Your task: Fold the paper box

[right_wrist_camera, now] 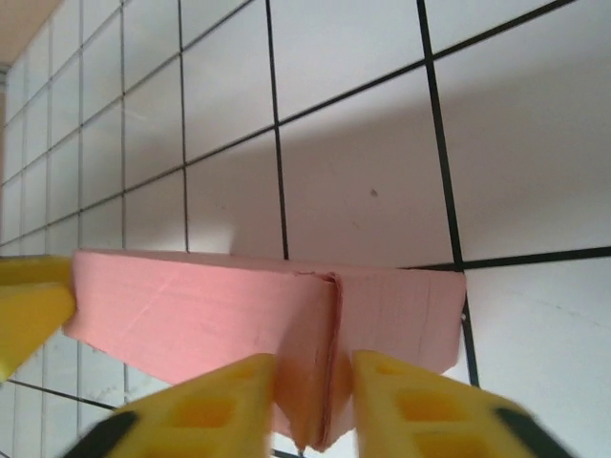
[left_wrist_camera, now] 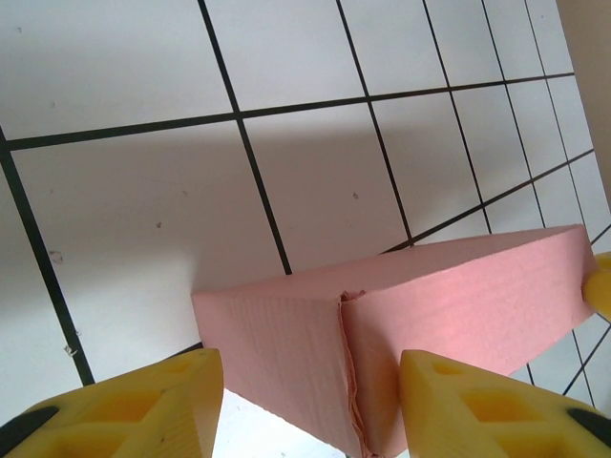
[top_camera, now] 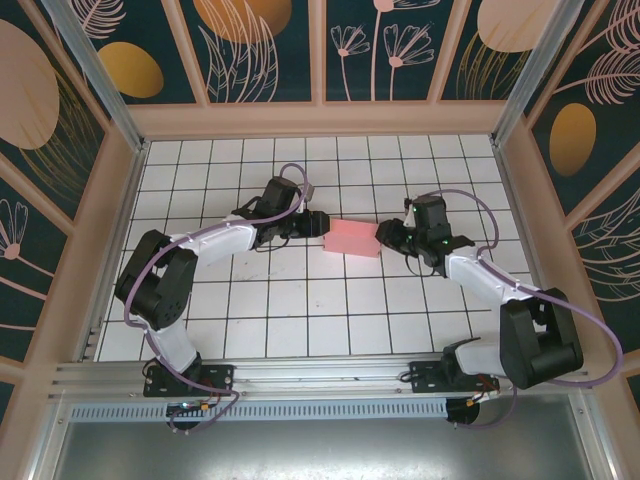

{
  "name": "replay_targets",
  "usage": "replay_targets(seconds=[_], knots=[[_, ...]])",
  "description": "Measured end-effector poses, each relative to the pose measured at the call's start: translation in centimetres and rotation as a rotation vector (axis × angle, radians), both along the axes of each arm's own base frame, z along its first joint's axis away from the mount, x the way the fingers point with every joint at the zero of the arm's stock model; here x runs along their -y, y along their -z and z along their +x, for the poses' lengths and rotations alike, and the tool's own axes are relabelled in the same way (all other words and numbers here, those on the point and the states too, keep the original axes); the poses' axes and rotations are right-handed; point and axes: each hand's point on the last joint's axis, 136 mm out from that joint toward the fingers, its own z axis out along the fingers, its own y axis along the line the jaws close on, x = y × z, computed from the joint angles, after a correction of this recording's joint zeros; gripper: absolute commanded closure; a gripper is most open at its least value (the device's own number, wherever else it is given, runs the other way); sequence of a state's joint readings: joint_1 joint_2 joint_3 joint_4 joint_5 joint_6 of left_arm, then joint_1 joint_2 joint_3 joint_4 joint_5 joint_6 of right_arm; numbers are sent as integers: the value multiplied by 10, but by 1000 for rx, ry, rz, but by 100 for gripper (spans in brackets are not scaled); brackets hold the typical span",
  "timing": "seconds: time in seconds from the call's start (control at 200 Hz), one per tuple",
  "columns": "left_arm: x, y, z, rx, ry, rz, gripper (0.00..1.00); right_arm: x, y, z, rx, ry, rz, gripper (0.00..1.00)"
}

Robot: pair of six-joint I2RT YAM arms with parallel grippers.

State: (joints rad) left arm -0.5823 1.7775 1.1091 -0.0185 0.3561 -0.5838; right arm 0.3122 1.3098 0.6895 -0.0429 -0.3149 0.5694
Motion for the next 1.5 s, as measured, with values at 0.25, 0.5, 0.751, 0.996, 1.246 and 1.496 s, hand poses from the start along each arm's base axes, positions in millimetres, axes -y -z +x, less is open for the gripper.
replay_targets(seconds=[0.25,0.5,0.751,0.996,1.246,1.496], knots=[[1,1,0,-2,3,-2,49,4,-1,4,14,6,56,82],[2,2,0,-1,5,-5,45,3,-3,2,9,-4,71,72],[3,1,2,5,8,-5,37,7,-2,5,5,14,83,71],[2,-2,3,16,16,12,18,14,-22,10,93,-47,-51,20],[-4,-76,21,190,-44,-62,9,-2,-73,23,356,-269,-307,15],[-76,-121,31,346,-221,-45,8,-63,-63,3,543,-775,-607,12]])
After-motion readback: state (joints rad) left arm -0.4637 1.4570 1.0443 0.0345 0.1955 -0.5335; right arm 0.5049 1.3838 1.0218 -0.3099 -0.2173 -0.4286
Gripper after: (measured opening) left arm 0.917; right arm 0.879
